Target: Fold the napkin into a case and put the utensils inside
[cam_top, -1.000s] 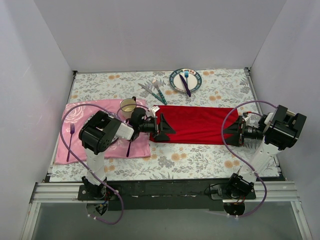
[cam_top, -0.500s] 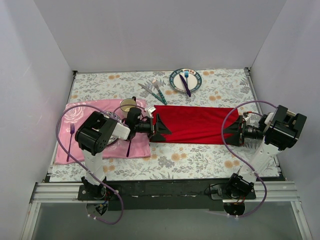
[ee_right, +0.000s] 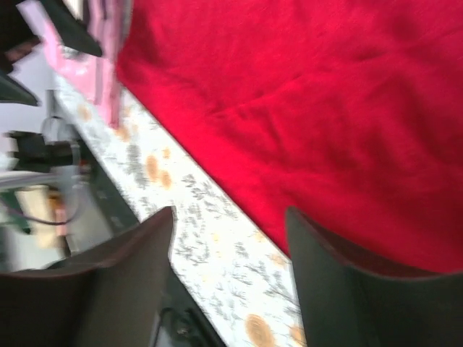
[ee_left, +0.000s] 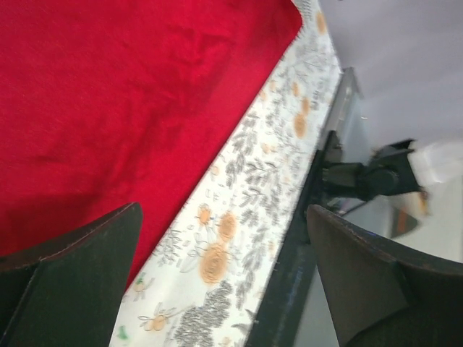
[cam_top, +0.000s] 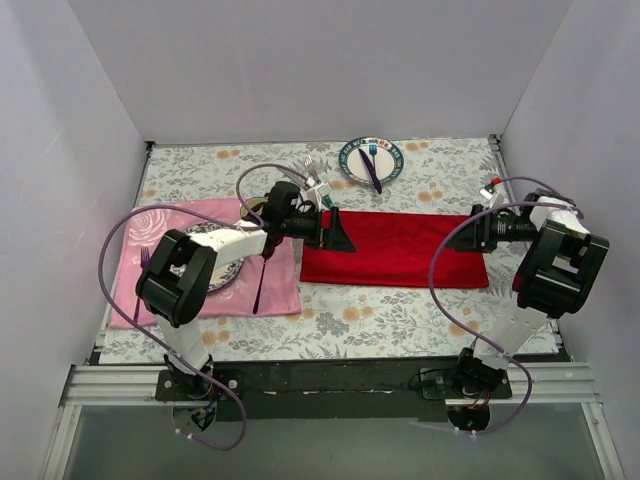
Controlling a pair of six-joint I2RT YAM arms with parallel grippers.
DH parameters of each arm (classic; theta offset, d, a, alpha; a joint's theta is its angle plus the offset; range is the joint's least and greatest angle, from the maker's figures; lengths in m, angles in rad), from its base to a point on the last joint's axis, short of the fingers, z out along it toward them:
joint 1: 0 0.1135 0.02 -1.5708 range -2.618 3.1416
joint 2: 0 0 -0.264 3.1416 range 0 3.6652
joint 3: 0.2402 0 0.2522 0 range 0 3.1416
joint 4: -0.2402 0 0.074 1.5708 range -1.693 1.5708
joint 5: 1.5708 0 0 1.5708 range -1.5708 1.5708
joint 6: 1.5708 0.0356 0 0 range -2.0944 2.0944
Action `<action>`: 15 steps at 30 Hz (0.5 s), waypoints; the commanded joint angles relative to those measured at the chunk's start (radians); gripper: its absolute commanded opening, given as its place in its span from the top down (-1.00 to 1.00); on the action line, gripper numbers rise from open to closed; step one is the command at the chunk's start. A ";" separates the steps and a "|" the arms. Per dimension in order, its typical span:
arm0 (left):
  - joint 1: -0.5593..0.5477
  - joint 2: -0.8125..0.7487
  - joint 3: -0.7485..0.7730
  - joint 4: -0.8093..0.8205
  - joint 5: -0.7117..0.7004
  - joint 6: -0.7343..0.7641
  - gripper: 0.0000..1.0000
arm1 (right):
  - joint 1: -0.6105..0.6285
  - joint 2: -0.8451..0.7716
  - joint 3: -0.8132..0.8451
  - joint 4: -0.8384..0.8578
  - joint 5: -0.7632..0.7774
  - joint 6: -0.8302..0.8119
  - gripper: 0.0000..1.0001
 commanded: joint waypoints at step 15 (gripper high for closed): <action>-0.097 0.038 0.192 -0.527 -0.417 0.449 -0.30 | 0.300 -0.025 0.038 0.337 0.569 -0.030 0.80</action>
